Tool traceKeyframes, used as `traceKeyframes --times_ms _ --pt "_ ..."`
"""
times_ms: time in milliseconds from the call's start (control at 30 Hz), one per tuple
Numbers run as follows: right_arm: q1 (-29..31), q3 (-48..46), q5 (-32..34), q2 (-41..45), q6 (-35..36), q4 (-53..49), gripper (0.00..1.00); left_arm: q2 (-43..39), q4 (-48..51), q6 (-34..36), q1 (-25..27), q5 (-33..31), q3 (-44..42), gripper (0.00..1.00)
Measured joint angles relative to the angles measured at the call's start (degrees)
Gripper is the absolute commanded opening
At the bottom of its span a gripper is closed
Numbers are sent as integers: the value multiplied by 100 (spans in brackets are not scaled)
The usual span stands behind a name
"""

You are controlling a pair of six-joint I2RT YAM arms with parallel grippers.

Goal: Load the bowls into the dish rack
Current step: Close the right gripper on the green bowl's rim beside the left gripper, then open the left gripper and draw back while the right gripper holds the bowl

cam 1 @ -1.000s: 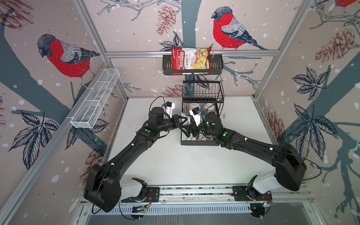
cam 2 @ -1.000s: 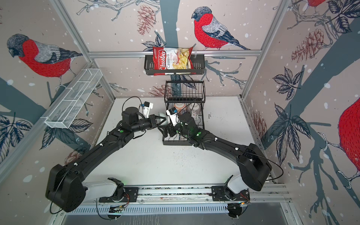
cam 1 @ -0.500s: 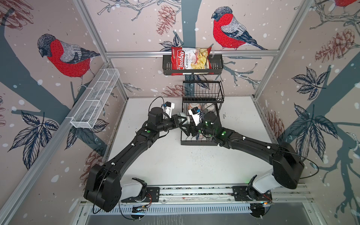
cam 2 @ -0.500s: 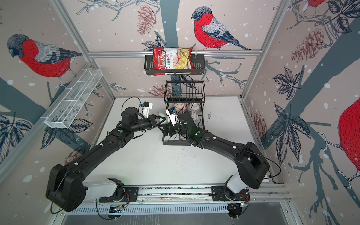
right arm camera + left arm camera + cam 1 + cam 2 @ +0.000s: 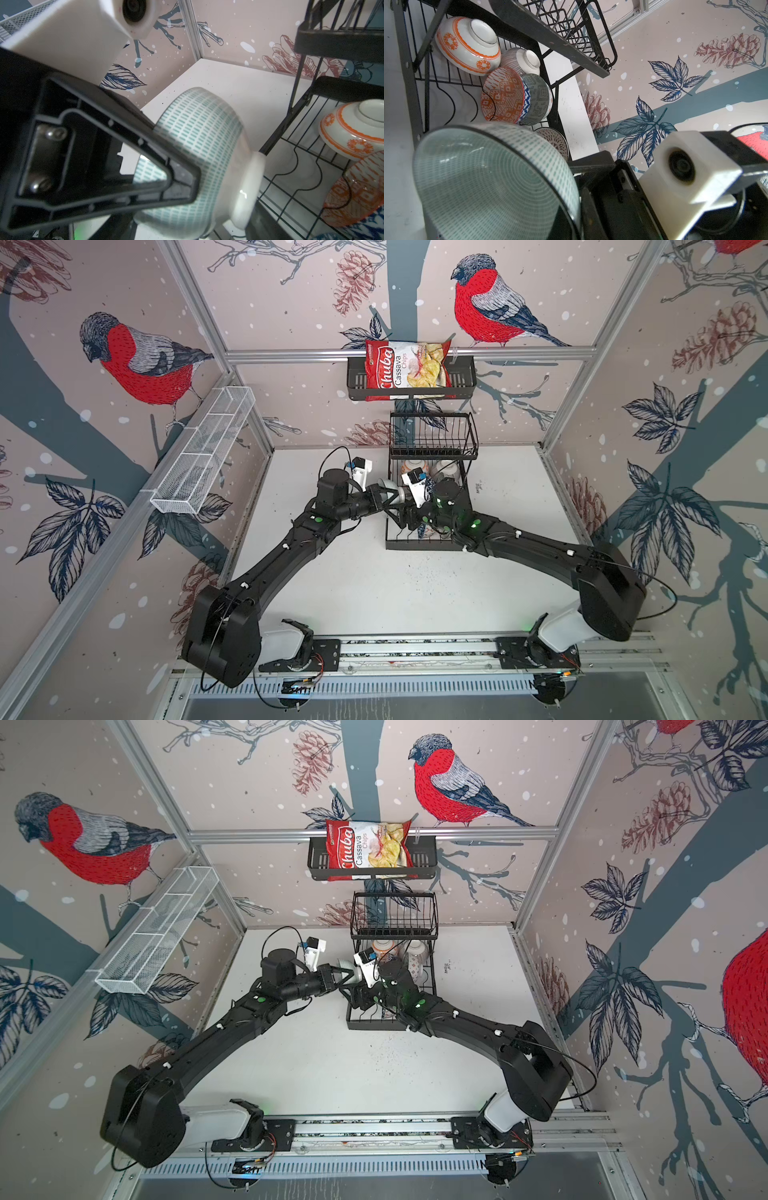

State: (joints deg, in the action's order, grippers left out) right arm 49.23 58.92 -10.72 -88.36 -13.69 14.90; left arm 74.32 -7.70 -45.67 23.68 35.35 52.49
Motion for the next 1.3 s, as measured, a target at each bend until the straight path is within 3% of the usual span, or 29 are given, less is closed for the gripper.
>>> traceKeyframes --times_ms 267,567,833,1067,1300 --pt "-2 111 138 -101 -17 -210 61 131 -162 -48 -7 68 4 36" --pt "-4 140 339 -155 -20 -387 61 258 -323 -61 -4 107 57 55" --pt "-63 94 411 -131 -131 -463 61 275 -310 -57 -4 55 131 65" --pt "-131 17 448 -74 -212 -511 61 184 -98 74 -26 -114 186 67" --pt "-142 -7 498 -66 -278 -570 60 -142 629 299 -26 -988 302 66"
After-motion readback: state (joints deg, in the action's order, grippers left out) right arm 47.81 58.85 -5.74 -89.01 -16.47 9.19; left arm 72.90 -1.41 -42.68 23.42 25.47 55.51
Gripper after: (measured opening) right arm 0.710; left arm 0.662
